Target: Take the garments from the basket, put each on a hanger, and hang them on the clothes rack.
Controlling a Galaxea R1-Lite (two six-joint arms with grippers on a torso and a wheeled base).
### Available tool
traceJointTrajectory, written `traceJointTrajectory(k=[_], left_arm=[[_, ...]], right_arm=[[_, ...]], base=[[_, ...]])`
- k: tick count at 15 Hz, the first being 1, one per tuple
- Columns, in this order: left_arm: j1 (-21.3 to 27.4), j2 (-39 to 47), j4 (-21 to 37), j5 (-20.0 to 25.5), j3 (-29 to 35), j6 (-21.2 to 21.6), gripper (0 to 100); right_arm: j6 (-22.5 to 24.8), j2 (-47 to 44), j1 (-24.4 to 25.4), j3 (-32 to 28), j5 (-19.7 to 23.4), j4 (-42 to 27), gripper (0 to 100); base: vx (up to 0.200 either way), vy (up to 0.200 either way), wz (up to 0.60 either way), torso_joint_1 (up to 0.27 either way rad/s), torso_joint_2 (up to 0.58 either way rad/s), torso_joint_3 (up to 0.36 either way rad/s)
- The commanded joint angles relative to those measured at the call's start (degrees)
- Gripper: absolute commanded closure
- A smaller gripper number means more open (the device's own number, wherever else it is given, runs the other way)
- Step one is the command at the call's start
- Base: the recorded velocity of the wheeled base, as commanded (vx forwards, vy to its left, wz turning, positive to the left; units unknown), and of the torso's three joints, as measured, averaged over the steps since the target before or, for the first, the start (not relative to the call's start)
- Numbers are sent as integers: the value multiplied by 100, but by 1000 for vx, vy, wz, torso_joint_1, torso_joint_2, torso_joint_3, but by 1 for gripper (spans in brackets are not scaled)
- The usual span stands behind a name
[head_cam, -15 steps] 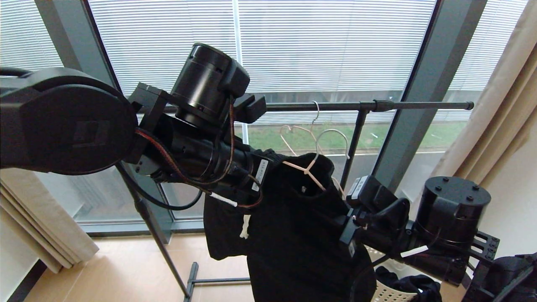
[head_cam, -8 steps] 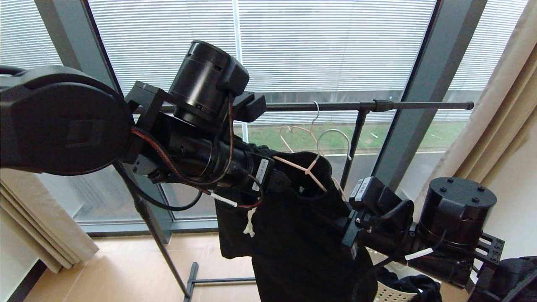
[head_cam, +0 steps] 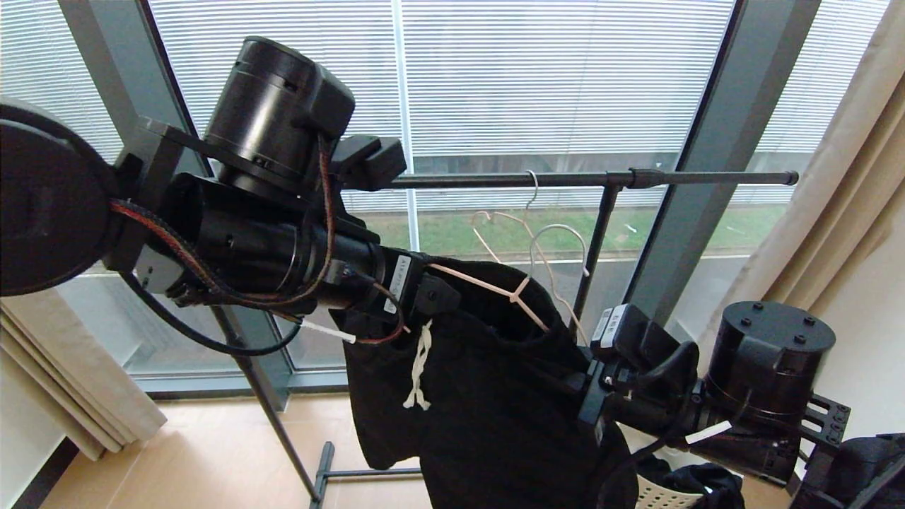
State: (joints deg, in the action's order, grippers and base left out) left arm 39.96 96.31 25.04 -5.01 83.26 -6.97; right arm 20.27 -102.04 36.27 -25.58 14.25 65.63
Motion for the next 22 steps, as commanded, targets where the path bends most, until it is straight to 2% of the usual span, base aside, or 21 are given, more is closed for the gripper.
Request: traceJointTrajectory(k=[1,3,5,7,10,12,13,14,15,17,19,20,22], left_arm=[[-111,-297,1,0,-91,3,0],[-182,-543,1,18,-267,21,0],[-182,-666,1,255,-390,38,0],[-340,-956,1,483,-521,126,0],[-1333,-1509,10,1679,-829,1330,0],[-2115,-1597,1,2628,-970,2332,0],[-2563,-1527,-8,3357,-1040,3141,0],[-2687,-1404,1,3691,-1066,3677,0],[-2695,-1378,1,3779,-1084,3835,0],[-2695,-1044,1,4632,-1225,5022,0],[-2651,-675,1,5080,-1225,5909,0],[-2511,-508,1,5212,-1207,6226,0],[-2229,-305,1,5212,-1049,6252,0]], right_arm=[[3,-18,-67,0,51,2,100],[3,-18,-164,18,289,2,100],[3,-18,-164,53,324,2,100],[3,-9,-190,79,535,2,100],[21,26,-463,193,1168,2,100],[29,52,-612,290,1660,2,100],[56,61,-665,369,2003,11,100],[65,105,-682,413,2143,20,100],[65,122,-682,439,2196,37,100],[65,114,-682,554,2477,248,100],[65,96,-682,606,2574,301,100],[65,114,-682,633,2697,301,100],[65,140,-682,642,2759,318,100]], base=[[0,0,0,0,0,0],[0,0,0,0,0,0],[0,0,0,0,0,0],[0,0,0,0,0,0],[0,0,0,0,0,0],[0,0,0,0,0,0],[0,0,0,0,0,0],[0,0,0,0,0,0],[0,0,0,0,0,0],[0,0,0,0,0,0],[0,0,0,0,0,0],[0,0,0,0,0,0],[0,0,0,0,0,0]])
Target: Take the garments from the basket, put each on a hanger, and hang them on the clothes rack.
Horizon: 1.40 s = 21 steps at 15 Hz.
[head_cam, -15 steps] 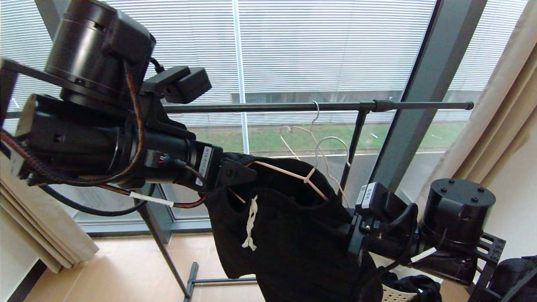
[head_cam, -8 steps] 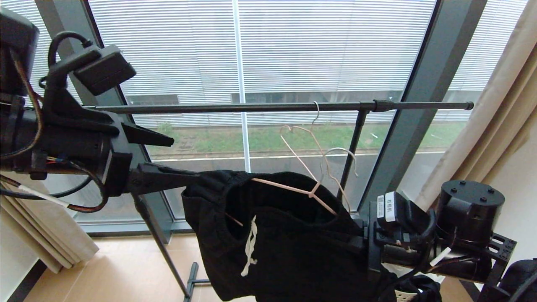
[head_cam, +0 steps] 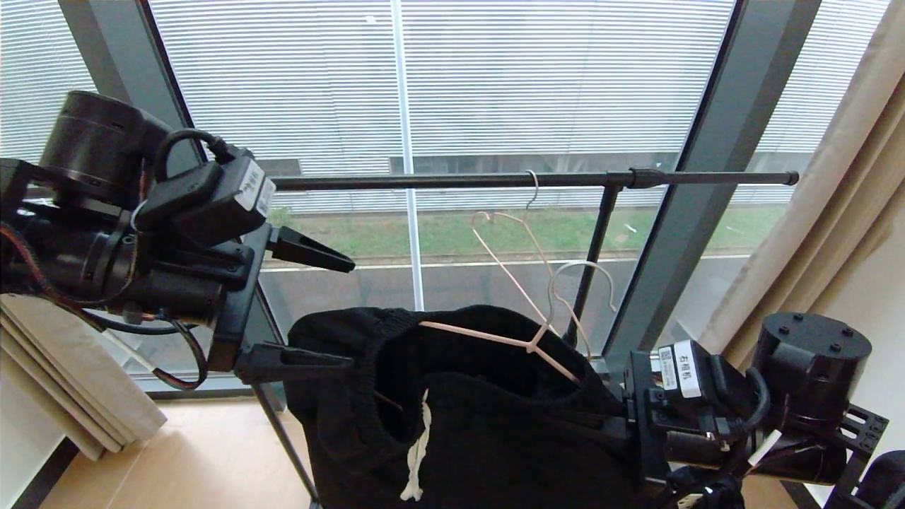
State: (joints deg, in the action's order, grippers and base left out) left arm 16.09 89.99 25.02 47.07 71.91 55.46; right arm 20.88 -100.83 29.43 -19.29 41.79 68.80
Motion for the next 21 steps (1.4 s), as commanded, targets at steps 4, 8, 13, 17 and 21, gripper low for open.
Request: traceJointTrajectory(k=[4,8,13,17,21], left_arm=[[386,493,-5,4,165,62,0],[140,185,39,4,16,71,0],[70,168,39,-5,-169,62,0],[184,414,12,-5,-134,71,0],[404,686,3,-31,33,62,0]], right_arm=[[4,46,2,13,13,63,100],[4,46,-7,4,13,63,100],[4,98,-7,21,66,63,100],[4,107,-7,74,268,72,100],[4,98,-7,197,383,362,100]], base=[[0,0,0,0,0,0],[0,0,0,0,0,0],[0,0,0,0,0,0],[0,0,0,0,0,0],[0,0,0,0,0,0]])
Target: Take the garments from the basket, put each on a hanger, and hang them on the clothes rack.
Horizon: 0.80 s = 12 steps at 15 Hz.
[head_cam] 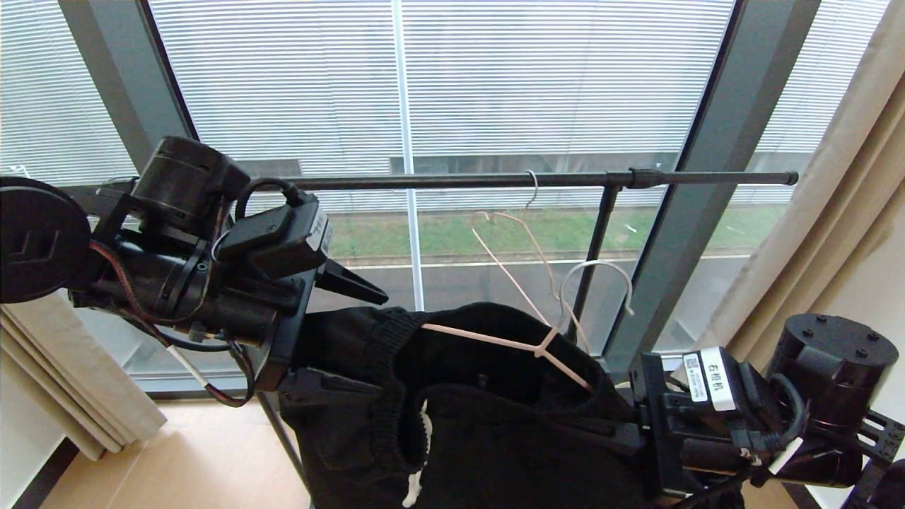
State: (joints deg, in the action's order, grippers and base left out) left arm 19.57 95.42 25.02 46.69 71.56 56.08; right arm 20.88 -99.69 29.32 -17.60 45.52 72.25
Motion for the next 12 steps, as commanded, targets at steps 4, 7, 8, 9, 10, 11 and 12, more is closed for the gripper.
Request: traceJointTrajectory(k=[4,7,8,9,10,11,12], left_arm=[[197,276,3,-2,165,0,0],[311,364,3,-11,183,-9,0],[320,372,3,-55,174,0,0],[320,390,12,-81,174,0,0],[329,399,12,-90,165,0,0],[337,425,12,-99,174,0,0],[364,460,12,-151,183,-9,100]], right_arm=[[4,-6,12,46,71,17,100],[4,20,12,46,150,17,100],[4,20,12,46,159,17,100],[4,29,12,46,159,17,100],[4,29,12,46,159,17,100],[4,47,12,46,159,26,100],[4,47,12,46,159,26,100]], base=[[0,0,0,0,0,0],[0,0,0,0,0,0],[0,0,0,0,0,0],[0,0,0,0,0,0],[0,0,0,0,0,0],[0,0,0,0,0,0],[0,0,0,0,0,0]])
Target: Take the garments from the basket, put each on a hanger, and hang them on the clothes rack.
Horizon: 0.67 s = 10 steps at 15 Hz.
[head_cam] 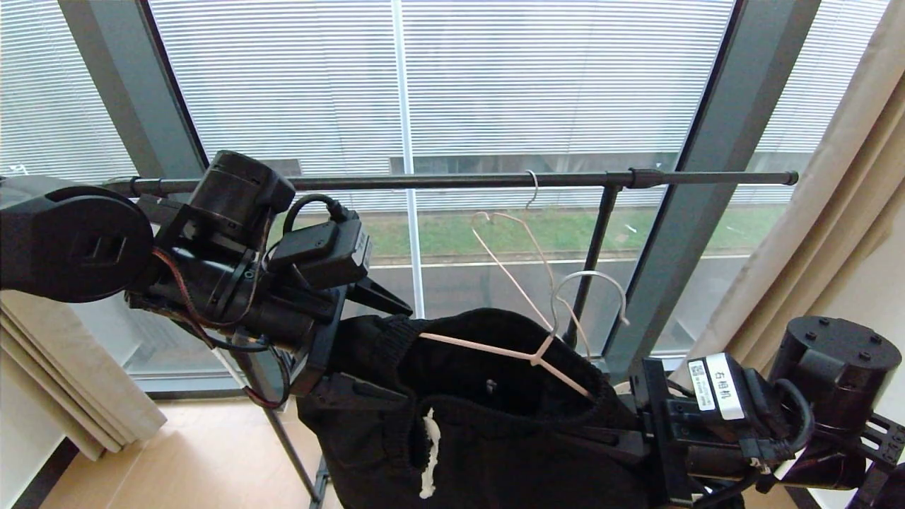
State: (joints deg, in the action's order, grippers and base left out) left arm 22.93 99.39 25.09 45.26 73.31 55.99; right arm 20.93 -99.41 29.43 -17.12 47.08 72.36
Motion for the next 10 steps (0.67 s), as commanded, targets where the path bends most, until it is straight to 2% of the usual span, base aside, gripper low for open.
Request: traceJointTrajectory(k=[1,6,10], left_arm=[[45,72,5,-26,7,-1,100],[71,19,14,-123,7,-1,100],[71,-51,22,-123,-54,-1,100]], right_arm=[[7,19,2,6,3,15,100],[-19,19,2,-11,21,6,100],[-247,-8,-7,-46,47,-21,100]], base=[[0,0,0,0,0,0],[0,0,0,0,0,0],[0,0,0,0,0,0]])
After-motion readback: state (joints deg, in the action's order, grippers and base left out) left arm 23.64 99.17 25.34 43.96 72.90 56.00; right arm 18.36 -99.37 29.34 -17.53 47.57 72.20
